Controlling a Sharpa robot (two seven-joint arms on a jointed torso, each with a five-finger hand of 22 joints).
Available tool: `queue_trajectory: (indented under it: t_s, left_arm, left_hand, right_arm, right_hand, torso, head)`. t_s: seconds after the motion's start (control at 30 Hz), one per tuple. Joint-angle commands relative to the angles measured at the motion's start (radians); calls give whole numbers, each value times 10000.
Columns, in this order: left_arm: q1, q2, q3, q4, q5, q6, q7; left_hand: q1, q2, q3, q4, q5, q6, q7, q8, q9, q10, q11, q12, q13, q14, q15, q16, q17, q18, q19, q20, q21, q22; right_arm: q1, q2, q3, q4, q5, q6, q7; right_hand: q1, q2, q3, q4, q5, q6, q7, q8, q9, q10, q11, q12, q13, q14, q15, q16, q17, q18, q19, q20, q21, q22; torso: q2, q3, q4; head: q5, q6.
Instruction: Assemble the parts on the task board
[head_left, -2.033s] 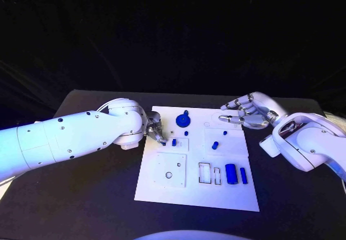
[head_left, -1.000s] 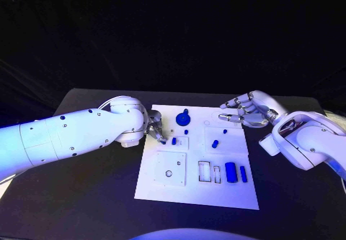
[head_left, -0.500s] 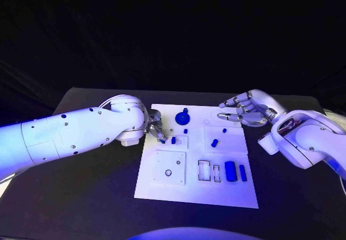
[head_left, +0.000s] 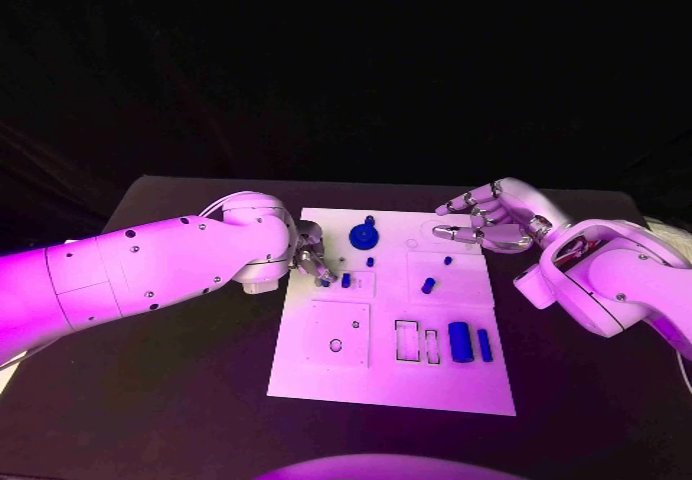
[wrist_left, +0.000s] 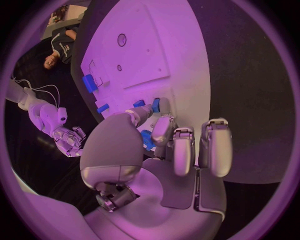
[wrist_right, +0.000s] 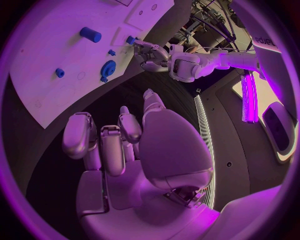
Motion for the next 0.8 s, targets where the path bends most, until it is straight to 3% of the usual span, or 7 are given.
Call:
queue_trajectory:
  t_s: [0.03, 0.5, 0.8]
  left_arm:
    - [-49, 39, -30, -9, 174, 334, -426]
    - [-50, 90, -30, -152, 159, 264, -446]
    - [-51, 39, -28, -152, 137, 128, -437]
  left_hand:
    - [-158, 16, -115, 49, 36, 156, -80, 24, 1, 70, 13, 56, 30, 1068, -79, 31, 2634, -130, 746, -71, 60, 2142]
    - [-737, -51, -644, 462, 37, 298, -102, 0, -59, 123, -4, 151, 143, 1068, -95, 31, 2634, -141, 770, -90, 91, 2180]
    - [-1033, -144, -1417, 938, 51, 412, -114, 10, -89, 130, -12, 145, 152, 1068, -100, 31, 2634, -145, 781, -97, 99, 2200]
  right_arm:
    - [-7, -1, 0, 23, -40, 49, 117]
    - [-7, -16, 0, 22, -23, 53, 113]
    - [-7, -15, -1, -13, -12, 72, 108]
  right_hand:
    - [5, 73, -58, 25, 53, 78, -3, 11, 2, -63, -5, 32, 3, 695, -43, -60, 957, 77, -6, -20, -34, 1]
    - [23, 96, -57, 22, 67, 86, -5, 15, 3, -69, -8, 18, -10, 693, -45, -67, 947, 78, -6, -21, -38, -3]
    - [23, 96, -57, 22, 67, 86, -5, 15, 3, -69, -8, 18, -10, 693, -45, -67, 947, 78, -6, -21, -38, -3]
  torso:
    - [0, 1, 6]
    - [1, -3, 6]
    - [-2, -16, 5]
  head:
    - [-17, -11]
    - [-36, -9]
    - [-38, 15]
